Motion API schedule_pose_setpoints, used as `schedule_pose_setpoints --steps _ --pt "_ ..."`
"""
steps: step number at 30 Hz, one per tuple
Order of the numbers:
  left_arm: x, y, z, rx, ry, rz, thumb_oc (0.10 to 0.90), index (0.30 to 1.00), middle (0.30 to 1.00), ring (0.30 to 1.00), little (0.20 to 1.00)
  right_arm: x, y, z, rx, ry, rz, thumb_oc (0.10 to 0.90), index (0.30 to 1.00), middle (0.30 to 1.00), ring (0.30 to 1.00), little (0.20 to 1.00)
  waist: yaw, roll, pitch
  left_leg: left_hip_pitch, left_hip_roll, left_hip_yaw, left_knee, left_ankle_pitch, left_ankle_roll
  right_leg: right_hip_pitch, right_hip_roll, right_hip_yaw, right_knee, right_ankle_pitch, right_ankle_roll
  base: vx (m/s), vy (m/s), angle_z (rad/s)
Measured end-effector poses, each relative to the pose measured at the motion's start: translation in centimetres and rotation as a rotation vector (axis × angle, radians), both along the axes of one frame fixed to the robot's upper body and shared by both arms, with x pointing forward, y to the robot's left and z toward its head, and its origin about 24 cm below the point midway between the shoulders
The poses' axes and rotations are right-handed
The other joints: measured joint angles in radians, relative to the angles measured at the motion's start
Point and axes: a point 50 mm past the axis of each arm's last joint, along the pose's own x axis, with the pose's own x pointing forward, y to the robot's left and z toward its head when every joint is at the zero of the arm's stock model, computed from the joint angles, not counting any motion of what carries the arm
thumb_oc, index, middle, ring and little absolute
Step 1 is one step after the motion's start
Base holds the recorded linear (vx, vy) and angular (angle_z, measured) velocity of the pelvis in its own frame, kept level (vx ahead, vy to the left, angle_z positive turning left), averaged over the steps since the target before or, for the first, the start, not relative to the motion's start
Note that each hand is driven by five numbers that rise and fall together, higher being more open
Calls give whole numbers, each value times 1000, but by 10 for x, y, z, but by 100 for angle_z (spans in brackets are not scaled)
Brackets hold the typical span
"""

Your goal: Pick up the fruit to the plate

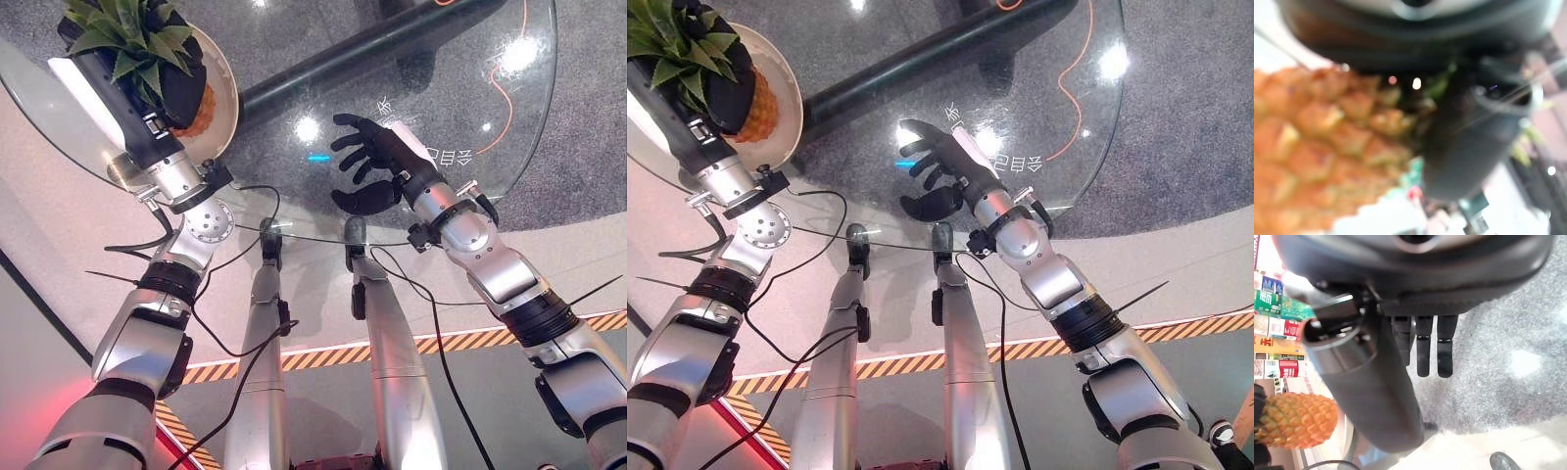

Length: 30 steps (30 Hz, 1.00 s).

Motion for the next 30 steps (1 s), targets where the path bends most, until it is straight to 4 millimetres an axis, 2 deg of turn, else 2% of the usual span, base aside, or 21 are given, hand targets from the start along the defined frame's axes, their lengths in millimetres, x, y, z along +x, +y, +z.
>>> schedule_pose_setpoints --steps 22,30 --pt "1 1 -2 -9 16 1 100 300 300 300 200 -1 1 10 6 -23 1 800 900 900 900 900 -2 0 0 -26 1 -4 -2 1 -9 -23 1 -3 -3 -8 3 0 0 0" --pt "0 3 4 -6 -7 -1 100 300 300 300 200 -1 0 15 9 -43 8 800 900 900 900 900 -2 0 0 -42 1 -4 1 1 -9 -39 1 -3 0 -6 1 0 0 0"
